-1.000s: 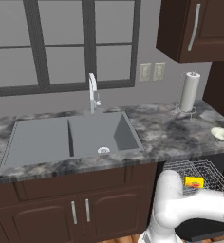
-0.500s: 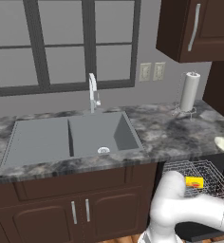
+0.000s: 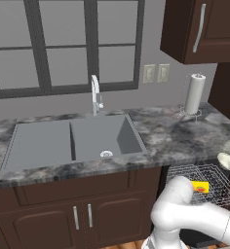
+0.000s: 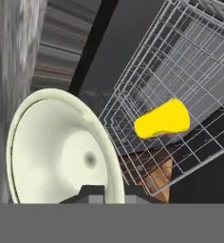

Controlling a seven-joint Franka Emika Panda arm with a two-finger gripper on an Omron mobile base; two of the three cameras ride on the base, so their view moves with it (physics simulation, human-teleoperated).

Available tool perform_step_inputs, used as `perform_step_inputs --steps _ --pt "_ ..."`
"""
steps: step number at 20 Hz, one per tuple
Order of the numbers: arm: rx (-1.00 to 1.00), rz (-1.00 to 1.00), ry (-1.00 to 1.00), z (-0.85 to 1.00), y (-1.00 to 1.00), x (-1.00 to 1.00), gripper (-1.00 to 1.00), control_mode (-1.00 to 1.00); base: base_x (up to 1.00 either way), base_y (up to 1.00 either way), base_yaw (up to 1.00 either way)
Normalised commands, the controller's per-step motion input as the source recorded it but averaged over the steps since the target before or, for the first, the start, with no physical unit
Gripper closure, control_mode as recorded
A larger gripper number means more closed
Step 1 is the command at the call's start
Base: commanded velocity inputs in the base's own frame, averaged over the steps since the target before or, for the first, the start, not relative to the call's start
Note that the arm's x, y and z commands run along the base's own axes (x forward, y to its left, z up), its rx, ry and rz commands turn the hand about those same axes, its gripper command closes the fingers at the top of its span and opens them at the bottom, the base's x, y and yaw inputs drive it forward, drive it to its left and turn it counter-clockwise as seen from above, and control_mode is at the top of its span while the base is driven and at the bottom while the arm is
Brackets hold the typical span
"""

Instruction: Pick up the cup and bowl from the counter, place them in the dishwasher, and close the dishwasher door.

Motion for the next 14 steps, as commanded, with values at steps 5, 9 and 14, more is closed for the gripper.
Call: perform_step_inputs --steps 5,9,14 --pt "-0.05 0.04 0.0 -0.39 0.2 -0.45 1.0 -1.0 0.0 0.0 0.0" --pt "-0.02 0.03 0.0 -0.54 0.13 -0.31 1.0 -1.0 0.0 0.0 0.0" --pt "-0.03 0.0 0.02 -0.62 0.07 -0.09 1.0 -1.0 0.0 0.0 0.0"
